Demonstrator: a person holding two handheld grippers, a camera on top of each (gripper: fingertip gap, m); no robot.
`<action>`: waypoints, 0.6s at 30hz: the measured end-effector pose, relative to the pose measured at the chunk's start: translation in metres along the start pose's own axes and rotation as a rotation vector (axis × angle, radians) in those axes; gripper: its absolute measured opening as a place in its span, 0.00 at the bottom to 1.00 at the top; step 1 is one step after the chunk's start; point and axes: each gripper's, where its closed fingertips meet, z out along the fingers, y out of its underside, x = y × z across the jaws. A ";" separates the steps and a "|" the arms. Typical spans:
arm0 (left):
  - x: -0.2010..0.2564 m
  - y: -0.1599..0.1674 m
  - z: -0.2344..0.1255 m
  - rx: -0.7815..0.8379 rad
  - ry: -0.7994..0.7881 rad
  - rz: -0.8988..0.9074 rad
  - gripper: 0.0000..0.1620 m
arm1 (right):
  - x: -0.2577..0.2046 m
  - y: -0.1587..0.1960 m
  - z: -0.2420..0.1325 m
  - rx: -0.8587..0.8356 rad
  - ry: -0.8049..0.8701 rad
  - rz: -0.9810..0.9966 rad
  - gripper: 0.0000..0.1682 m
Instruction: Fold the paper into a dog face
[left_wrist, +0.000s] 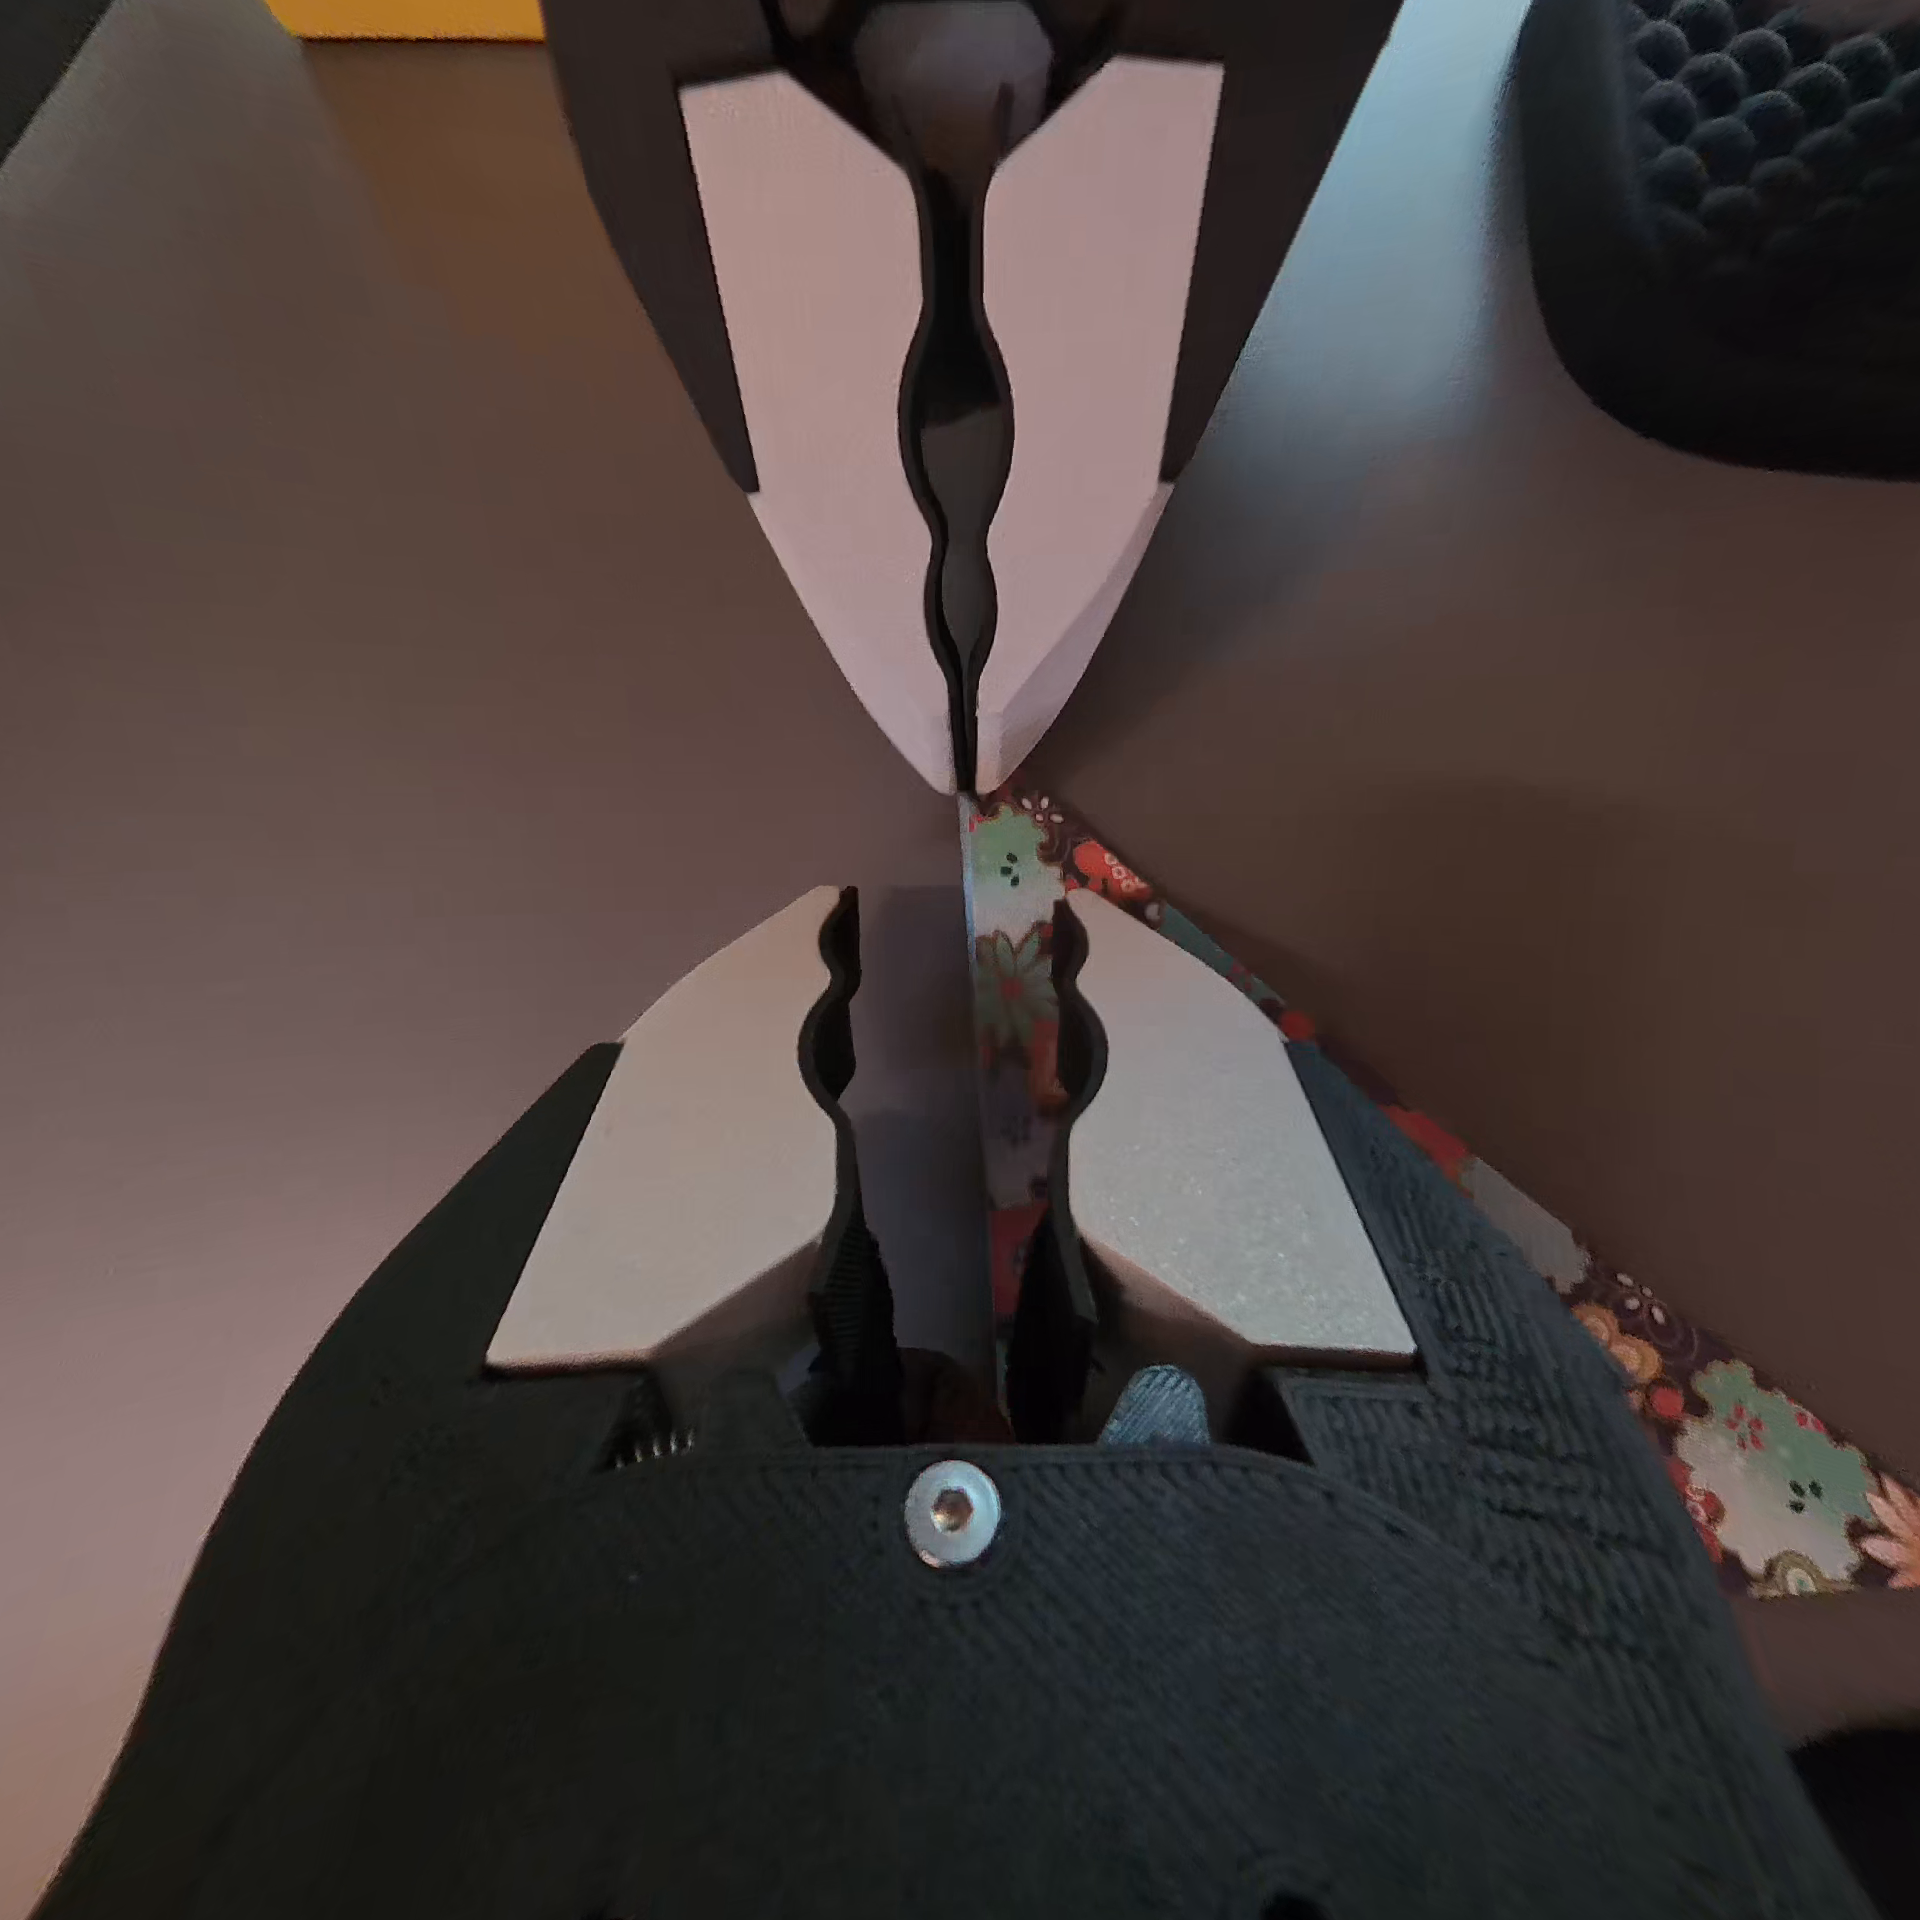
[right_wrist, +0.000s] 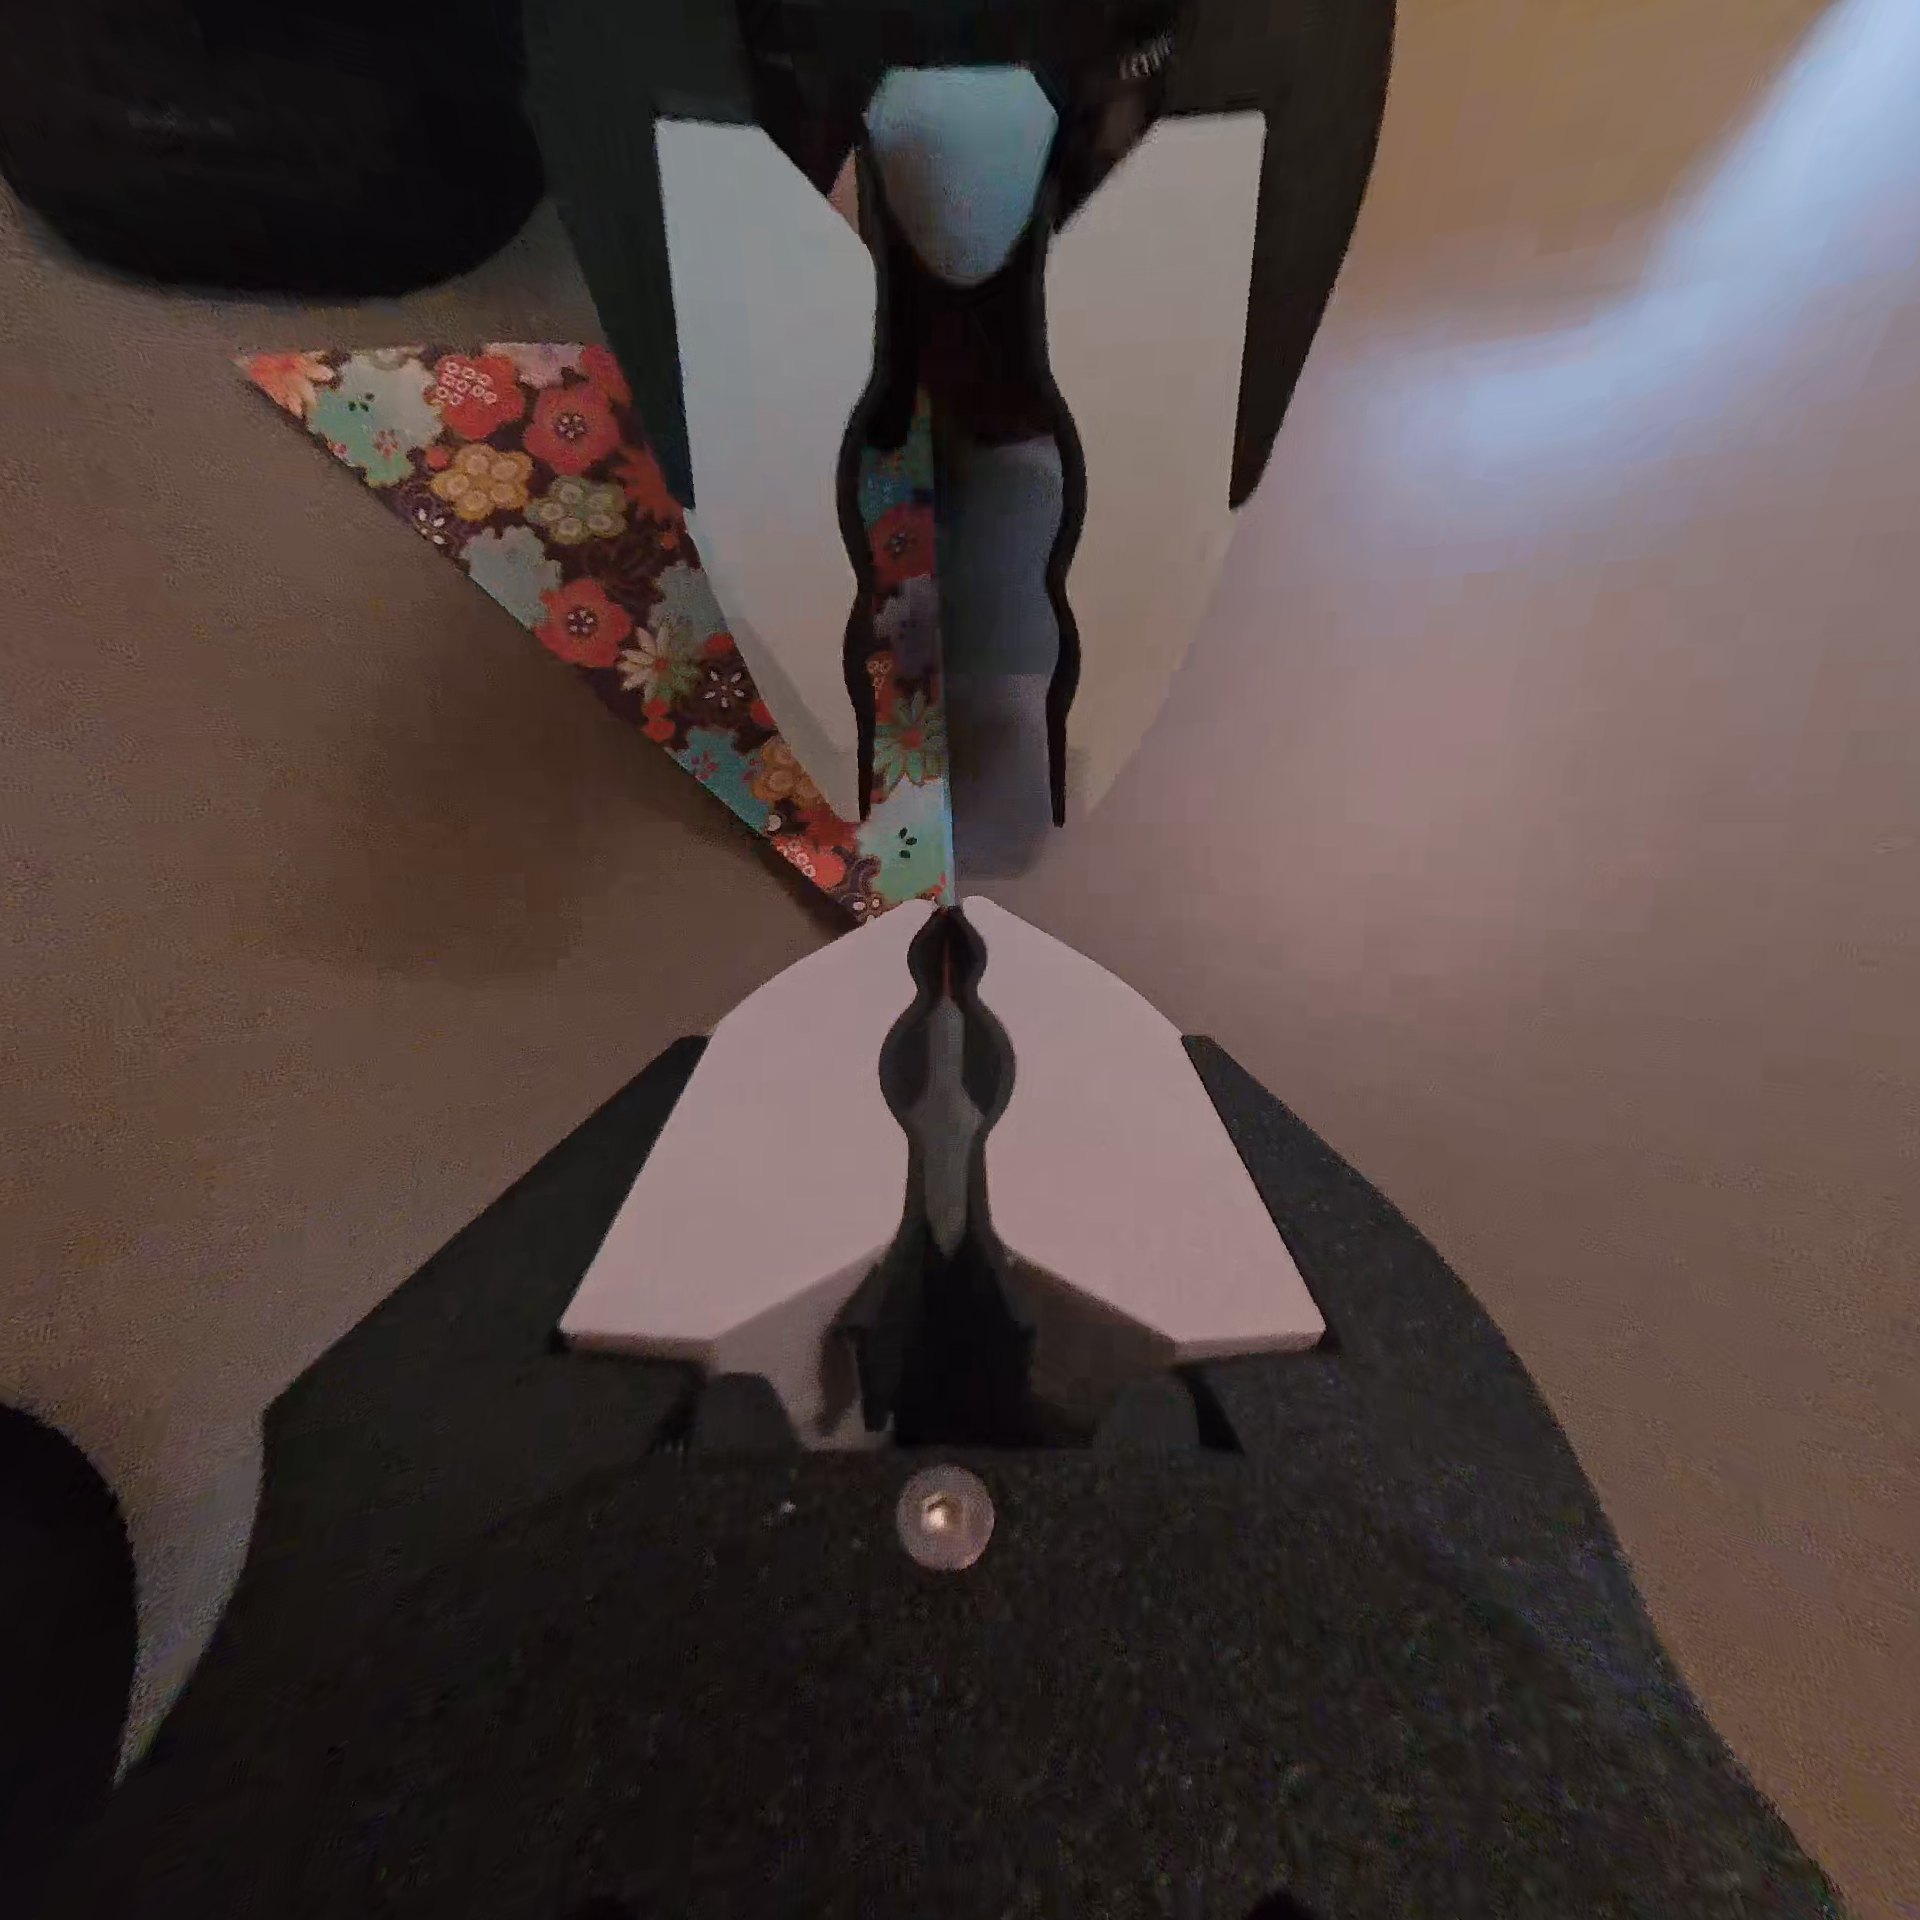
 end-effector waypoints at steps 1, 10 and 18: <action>0.002 -0.001 0.002 -0.004 0.012 0.001 0.22 | -0.001 -0.005 -0.001 0.003 0.001 -0.034 0.00; 0.021 -0.011 -0.006 0.107 0.188 -0.062 0.00 | 0.017 -0.044 -0.034 0.149 0.272 0.054 0.12; 0.014 -0.001 -0.001 0.013 0.119 -0.026 0.12 | -0.008 0.017 -0.017 0.107 0.143 0.356 0.19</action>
